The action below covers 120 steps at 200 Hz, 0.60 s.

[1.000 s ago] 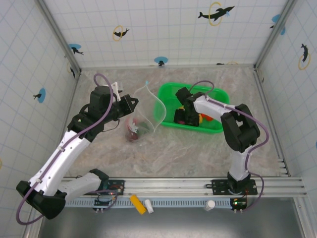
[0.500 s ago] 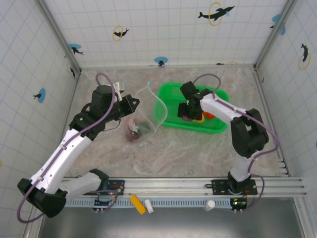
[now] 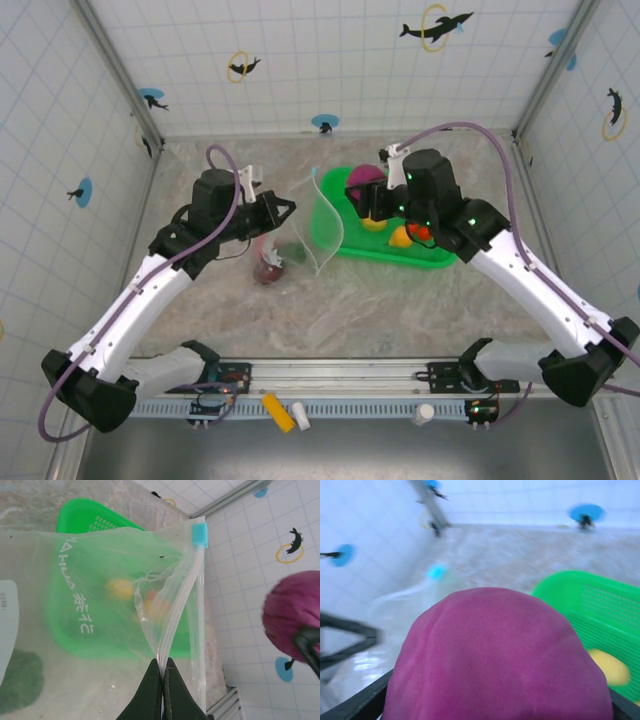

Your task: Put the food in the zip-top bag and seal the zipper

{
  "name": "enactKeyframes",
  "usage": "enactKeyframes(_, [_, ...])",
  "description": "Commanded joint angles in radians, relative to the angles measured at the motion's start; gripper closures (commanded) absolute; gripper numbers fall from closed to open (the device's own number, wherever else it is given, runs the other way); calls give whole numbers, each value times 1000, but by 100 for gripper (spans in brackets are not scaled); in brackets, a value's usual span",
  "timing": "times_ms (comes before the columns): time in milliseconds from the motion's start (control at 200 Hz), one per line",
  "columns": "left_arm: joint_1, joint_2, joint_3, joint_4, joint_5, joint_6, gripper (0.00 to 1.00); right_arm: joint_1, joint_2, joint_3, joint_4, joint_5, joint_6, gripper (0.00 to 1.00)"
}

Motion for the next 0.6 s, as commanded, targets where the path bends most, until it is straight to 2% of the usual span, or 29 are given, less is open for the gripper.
enactKeyframes(0, [-3, 11, -18, 78, 73, -46, 100, 62, 4, 0, 116, -97, -14, 33])
enactKeyframes(125, [-3, 13, -2, 79, 76, -51, 100, 119, 50, -2, 157, -142, 12, 32])
enactKeyframes(330, [-4, 6, 9, 52, 58, -45, 100, 131, 97, -78, 218, -139, 73, 33])
enactKeyframes(596, [-4, -13, 29, 24, 26, -31, 100, 139, 158, -86, 120, 20, 67, 36])
